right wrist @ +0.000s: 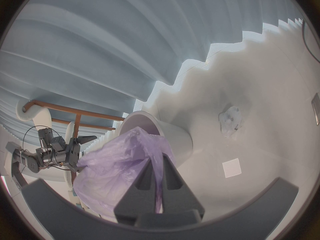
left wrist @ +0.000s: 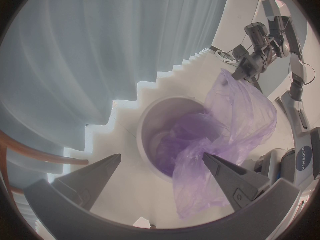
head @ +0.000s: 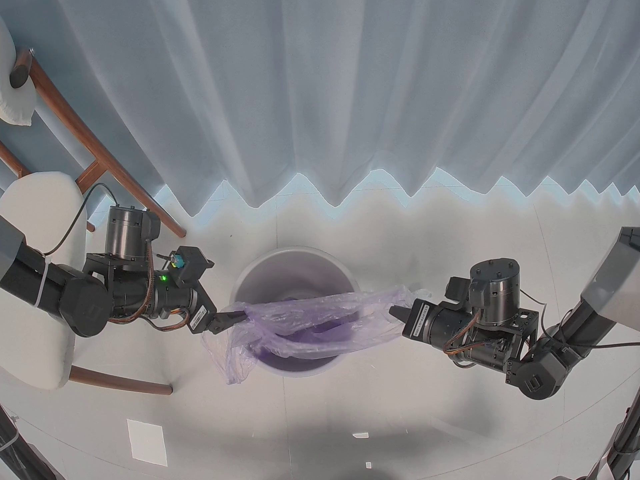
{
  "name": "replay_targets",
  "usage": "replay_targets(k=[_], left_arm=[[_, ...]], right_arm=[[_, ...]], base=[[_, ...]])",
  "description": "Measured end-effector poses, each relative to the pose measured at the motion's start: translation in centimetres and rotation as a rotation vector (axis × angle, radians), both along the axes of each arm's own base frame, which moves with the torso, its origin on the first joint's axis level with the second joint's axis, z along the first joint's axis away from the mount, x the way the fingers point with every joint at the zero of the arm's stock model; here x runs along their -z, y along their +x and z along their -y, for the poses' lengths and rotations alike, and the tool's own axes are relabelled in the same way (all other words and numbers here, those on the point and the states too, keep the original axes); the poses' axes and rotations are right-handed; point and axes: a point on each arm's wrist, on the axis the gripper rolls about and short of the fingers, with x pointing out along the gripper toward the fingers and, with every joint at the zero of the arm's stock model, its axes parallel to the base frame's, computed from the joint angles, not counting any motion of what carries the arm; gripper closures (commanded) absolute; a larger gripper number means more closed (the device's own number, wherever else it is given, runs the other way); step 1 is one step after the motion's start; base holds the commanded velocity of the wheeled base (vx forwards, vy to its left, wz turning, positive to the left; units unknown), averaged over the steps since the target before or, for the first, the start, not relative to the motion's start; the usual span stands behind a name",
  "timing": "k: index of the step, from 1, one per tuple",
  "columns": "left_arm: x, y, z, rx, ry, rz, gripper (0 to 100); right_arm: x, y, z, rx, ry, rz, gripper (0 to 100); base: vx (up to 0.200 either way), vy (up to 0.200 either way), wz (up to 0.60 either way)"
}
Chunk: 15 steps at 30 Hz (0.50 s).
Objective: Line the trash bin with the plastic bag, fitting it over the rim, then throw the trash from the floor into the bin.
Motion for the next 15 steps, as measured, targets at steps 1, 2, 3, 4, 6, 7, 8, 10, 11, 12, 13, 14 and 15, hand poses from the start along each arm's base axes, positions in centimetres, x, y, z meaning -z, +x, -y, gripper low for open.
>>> replay_targets(k=[1, 2, 3, 4, 6, 7, 8, 10, 11, 12, 13, 14, 15], left_arm=[[0.2, -0.2, 0.1, 0.010, -0.001, -0.007, 0], [0.4, -0.3, 0.0, 0.015, 0.000, -0.016, 0], [0.5, -0.5, 0.0, 0.017, 0.001, -0.023, 0], [0.7, -0.7, -0.1, 0.020, 0.003, -0.031, 0], [1.0, -1.1, -0.2, 0.021, 0.006, -0.045, 0], [1.2, -1.3, -0.4, 0.019, 0.007, -0.052, 0], [1.3, -1.5, -0.5, 0.016, 0.010, -0.058, 0], [1.7, -1.9, -0.6, 0.020, 0.014, -0.075, 0], [1.9, -2.2, -0.5, 0.024, 0.017, -0.082, 0], [2.0, -2.4, -0.5, 0.028, 0.019, -0.087, 0], [2.1, -2.6, -0.4, 0.033, 0.021, -0.094, 0], [2.3, -2.8, -0.2, 0.039, 0.023, -0.100, 0], [2.4, -2.9, -0.2, 0.042, 0.026, -0.105, 0]], right_arm=[[0.0, 0.0, 0.0, 0.000, -0.001, -0.001, 100], [0.0, -0.1, 0.0, 0.000, -0.001, -0.002, 100], [0.0, -0.1, 0.0, 0.000, -0.001, -0.003, 100], [0.1, -0.1, 0.1, 0.000, -0.002, -0.004, 100], [0.0, -0.2, 0.1, 0.000, -0.001, -0.004, 100], [0.0, -0.2, 0.1, 0.001, -0.001, -0.004, 100], [0.1, -0.2, 0.1, 0.001, -0.001, -0.005, 100], [0.1, -0.2, 0.1, 0.001, -0.002, -0.006, 100], [0.1, -0.2, 0.1, 0.001, -0.001, -0.005, 100], [0.1, -0.2, 0.1, 0.001, 0.001, -0.001, 100], [0.0, -0.2, 0.1, 0.001, 0.002, 0.004, 100], [0.0, -0.2, 0.1, 0.001, 0.004, 0.008, 100], [0.0, -0.2, 0.1, 0.001, 0.005, 0.010, 100]], base=[[0.000, 0.000, 0.00], [0.000, 0.000, 0.00], [0.000, 0.000, 0.00], [0.000, 0.000, 0.00], [0.000, 0.000, 0.00], [0.000, 0.000, 0.00], [0.000, 0.000, 0.00], [0.000, 0.000, 0.00], [0.000, 0.000, 0.00], [0.000, 0.000, 0.00], [0.000, 0.000, 0.00], [0.000, 0.000, 0.00], [0.000, 0.000, 0.00]])
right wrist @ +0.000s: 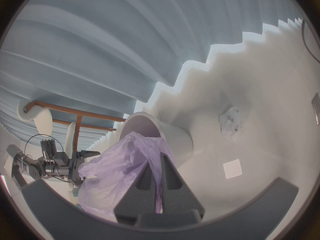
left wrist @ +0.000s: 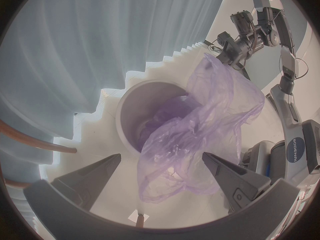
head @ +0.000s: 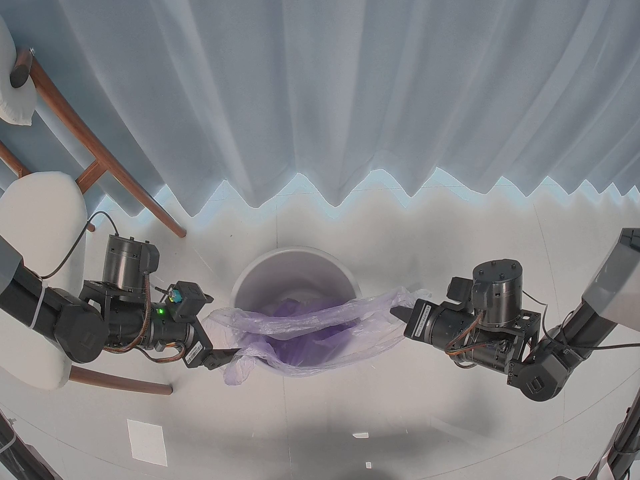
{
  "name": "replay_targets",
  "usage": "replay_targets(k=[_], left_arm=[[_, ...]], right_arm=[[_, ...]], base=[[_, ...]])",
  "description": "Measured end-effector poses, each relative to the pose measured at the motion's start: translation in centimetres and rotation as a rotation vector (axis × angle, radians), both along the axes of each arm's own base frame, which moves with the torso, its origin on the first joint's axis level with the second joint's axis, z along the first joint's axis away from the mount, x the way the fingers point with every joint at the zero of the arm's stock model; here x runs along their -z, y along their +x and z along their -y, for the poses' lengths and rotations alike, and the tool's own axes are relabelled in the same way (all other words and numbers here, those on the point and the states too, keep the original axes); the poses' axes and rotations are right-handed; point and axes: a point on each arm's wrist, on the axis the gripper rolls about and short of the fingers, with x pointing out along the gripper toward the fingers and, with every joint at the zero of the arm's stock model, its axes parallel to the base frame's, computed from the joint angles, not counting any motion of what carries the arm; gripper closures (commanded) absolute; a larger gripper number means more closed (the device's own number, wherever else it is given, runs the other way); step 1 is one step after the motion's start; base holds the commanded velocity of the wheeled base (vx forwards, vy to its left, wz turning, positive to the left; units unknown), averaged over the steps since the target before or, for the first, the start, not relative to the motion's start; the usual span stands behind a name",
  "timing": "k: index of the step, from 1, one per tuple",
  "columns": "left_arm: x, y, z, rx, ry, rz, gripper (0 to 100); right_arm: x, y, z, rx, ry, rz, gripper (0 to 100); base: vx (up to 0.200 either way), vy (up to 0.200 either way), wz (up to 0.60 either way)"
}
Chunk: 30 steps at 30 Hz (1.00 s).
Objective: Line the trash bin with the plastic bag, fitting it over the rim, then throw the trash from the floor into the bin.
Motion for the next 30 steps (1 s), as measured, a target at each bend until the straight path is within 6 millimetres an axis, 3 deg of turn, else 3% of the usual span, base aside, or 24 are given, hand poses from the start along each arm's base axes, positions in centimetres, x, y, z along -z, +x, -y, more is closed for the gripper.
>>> replay_targets(k=[12, 30], left_arm=[[-0.1, 2.3, 0.7, -0.007, -0.002, 0.030, 0], [2.4, 4.6, 1.4, -0.005, 0.002, -0.030, 0]], right_arm=[[-0.3, -0.5, 0.2, -0.001, 0.002, 0.008, 100], [-1.2, -2.1, 0.9, -0.004, 0.005, 0.019, 100]], base=[[0.000, 0.000, 0.00], [0.000, 0.000, 0.00]])
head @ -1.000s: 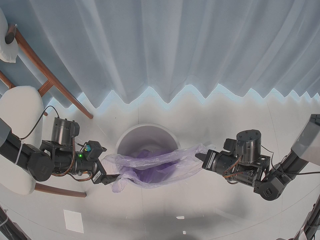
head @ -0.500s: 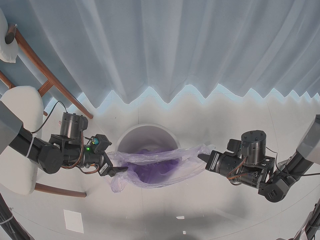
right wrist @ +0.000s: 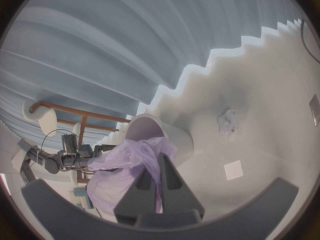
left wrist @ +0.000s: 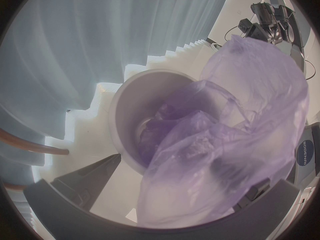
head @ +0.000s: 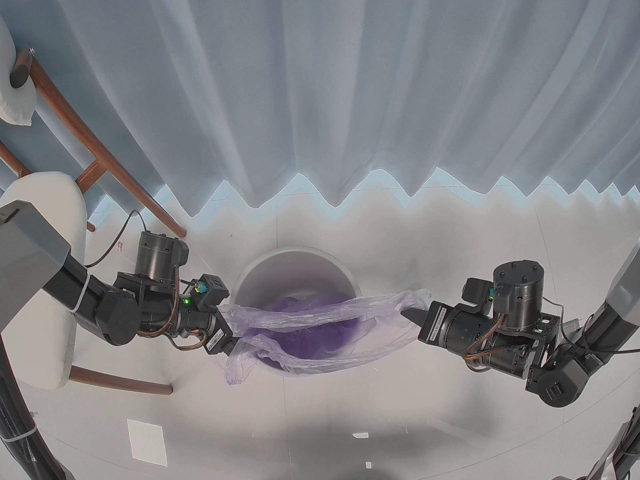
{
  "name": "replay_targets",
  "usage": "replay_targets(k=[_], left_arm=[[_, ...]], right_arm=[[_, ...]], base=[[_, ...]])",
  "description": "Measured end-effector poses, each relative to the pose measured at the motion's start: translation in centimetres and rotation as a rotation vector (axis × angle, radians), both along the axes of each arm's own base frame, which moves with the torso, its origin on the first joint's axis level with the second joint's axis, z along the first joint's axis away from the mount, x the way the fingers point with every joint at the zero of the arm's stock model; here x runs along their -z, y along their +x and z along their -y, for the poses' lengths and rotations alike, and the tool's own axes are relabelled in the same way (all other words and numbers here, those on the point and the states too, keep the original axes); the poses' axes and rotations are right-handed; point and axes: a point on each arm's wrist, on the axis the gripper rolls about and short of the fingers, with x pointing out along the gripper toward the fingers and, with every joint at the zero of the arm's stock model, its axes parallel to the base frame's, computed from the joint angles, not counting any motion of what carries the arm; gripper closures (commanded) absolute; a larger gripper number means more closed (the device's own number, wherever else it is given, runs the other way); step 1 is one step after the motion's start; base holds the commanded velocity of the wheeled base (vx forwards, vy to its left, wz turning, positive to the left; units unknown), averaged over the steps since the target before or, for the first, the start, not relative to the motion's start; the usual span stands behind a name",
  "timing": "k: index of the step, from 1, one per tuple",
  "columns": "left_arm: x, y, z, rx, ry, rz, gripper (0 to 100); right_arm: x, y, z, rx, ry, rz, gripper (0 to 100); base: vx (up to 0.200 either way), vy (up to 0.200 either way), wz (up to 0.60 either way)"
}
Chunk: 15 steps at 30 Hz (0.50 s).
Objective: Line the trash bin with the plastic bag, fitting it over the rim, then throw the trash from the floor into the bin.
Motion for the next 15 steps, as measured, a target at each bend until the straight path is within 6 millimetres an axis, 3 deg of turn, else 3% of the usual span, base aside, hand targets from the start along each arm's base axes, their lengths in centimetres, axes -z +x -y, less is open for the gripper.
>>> replay_targets(k=[13, 14, 15], left_arm=[[1.8, -1.5, -0.3, 0.006, 0.023, -0.077, 0], [1.8, -1.5, -0.4, 0.005, 0.024, -0.079, 100], [1.9, -1.6, -0.4, 0.006, 0.025, -0.081, 100]], right_arm=[[-0.5, 0.5, 0.6, 0.028, 0.015, 0.019, 100], [-0.5, 0.6, 0.7, 0.030, 0.015, 0.019, 100], [-0.5, 0.6, 0.7, 0.031, 0.015, 0.020, 100]], base=[[0.000, 0.000, 0.00], [0.000, 0.000, 0.00], [0.000, 0.000, 0.00]])
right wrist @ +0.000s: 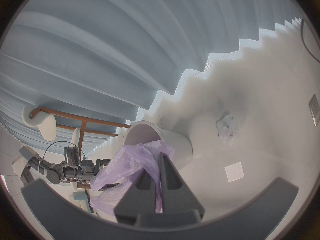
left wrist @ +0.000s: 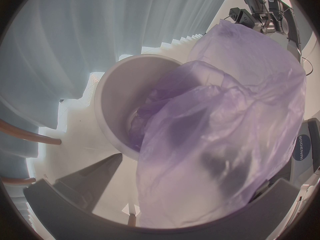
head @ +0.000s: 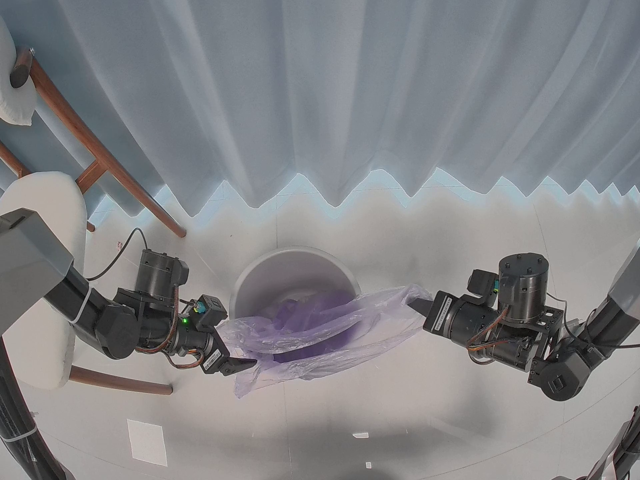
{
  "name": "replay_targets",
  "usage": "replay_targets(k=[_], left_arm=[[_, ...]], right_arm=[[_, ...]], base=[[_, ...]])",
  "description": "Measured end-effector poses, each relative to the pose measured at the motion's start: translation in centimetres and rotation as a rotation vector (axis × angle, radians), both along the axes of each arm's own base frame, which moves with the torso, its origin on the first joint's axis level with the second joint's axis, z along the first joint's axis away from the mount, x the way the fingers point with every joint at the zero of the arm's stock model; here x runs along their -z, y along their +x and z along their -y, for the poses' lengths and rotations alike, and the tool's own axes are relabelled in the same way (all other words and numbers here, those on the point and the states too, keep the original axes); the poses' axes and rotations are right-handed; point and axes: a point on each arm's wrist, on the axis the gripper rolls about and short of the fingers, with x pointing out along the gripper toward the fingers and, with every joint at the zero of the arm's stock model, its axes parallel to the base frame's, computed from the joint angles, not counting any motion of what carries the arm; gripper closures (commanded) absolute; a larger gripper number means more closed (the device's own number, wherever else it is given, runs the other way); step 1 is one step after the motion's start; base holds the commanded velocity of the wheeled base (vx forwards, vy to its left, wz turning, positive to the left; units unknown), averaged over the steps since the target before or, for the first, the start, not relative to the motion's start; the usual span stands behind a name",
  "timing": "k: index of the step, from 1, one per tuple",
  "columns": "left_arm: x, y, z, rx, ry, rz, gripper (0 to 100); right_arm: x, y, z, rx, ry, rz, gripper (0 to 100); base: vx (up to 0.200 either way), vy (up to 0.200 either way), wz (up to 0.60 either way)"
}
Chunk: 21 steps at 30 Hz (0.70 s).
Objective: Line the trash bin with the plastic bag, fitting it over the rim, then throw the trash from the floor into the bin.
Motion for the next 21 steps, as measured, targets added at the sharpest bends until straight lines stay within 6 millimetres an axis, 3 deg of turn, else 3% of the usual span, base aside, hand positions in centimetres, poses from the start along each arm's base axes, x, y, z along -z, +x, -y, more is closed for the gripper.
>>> replay_targets(k=[12, 21], left_arm=[[-0.5, -0.9, -0.3, -0.006, -0.038, -0.021, 100], [-2.8, -2.0, 0.0, -0.066, -0.328, -0.173, 100]], right_arm=[[-0.1, 0.0, 0.0, 0.002, 0.001, 0.004, 100], [-0.6, 0.1, 0.1, -0.003, 0.008, 0.021, 100]], base=[[0.000, 0.000, 0.00], [0.000, 0.000, 0.00]])
